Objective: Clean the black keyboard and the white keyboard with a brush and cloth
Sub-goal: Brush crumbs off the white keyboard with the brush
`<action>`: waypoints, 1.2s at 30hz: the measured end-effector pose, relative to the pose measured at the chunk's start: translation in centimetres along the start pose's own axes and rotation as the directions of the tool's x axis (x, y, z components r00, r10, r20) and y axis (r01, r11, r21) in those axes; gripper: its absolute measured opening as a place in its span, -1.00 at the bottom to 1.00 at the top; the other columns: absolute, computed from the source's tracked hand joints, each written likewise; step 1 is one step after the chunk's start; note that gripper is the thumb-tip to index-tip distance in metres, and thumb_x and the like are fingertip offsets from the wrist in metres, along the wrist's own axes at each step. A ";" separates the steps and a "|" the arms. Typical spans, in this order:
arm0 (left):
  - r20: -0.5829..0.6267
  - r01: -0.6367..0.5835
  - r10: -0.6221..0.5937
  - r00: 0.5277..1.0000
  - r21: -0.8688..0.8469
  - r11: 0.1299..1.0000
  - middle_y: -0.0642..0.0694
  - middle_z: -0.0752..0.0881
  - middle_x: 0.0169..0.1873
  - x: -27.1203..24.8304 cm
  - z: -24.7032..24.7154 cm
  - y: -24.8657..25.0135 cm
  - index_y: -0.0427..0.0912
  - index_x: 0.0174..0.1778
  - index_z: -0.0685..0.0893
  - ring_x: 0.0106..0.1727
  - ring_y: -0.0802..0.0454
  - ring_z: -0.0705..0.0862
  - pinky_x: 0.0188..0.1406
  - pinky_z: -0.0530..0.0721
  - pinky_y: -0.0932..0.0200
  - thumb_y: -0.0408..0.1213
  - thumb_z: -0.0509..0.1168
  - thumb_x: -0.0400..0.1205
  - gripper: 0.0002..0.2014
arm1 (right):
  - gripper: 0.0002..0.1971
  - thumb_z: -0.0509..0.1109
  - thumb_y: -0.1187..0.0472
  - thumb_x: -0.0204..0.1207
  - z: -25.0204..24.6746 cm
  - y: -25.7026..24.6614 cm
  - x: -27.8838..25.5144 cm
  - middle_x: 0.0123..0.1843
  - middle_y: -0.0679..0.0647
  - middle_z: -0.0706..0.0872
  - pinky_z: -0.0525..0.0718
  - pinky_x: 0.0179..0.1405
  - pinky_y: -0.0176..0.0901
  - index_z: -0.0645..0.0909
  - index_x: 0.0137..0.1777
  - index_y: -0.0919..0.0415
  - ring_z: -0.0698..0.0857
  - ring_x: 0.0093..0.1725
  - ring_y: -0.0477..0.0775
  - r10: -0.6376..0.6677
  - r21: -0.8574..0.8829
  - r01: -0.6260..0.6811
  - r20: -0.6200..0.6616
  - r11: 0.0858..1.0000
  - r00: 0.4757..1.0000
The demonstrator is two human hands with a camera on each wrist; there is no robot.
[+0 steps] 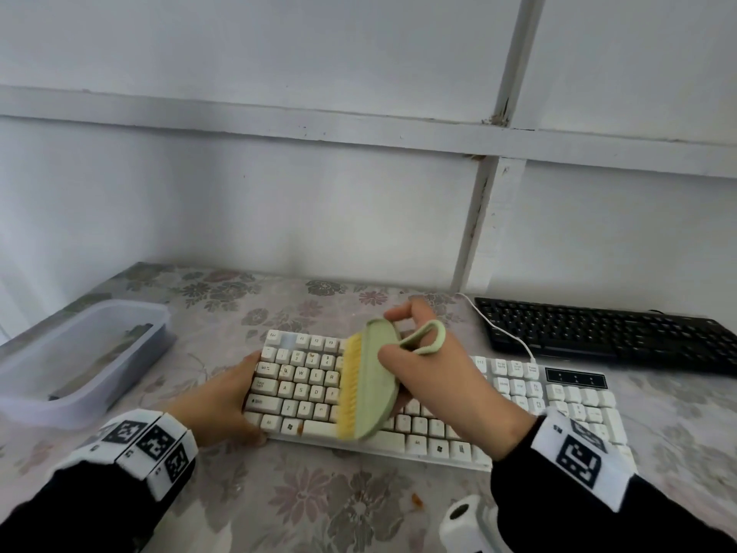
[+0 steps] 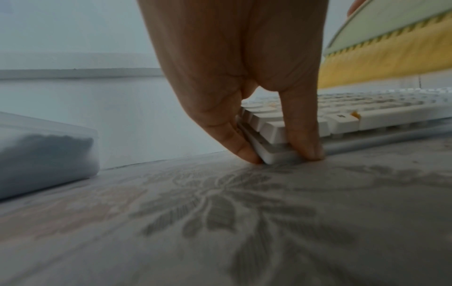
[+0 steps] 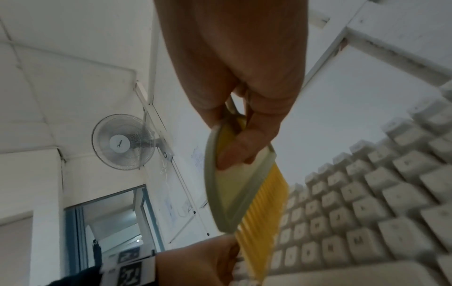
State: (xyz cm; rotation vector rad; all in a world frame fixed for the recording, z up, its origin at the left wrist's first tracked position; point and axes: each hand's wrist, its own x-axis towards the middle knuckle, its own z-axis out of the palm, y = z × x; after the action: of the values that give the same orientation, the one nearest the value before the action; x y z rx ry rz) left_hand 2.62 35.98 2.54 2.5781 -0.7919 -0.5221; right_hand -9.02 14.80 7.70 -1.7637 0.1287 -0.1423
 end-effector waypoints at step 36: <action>-0.026 -0.019 0.019 0.999 -0.009 1.000 0.34 0.36 0.00 0.1 -0.1 -0.2 0.03 0.55 0.02 0.08 0.29 0.42 -0.08 0.32 0.58 -0.28 0.51 0.36 -0.04 | -0.79 0.29 0.28 0.46 1.6 0.5 0.3 -0.05 0.34 0.67 0.79 -0.32 0.23 0.41 0.06 0.09 0.77 -0.18 0.33 0.115 -0.153 -0.090 0.167 0.984 0.979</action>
State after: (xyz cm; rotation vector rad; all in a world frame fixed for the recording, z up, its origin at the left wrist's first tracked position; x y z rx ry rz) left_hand 2.81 36.07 2.54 2.5612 -0.8024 -0.4851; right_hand -8.47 16.22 6.95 -1.9011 0.1047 0.0999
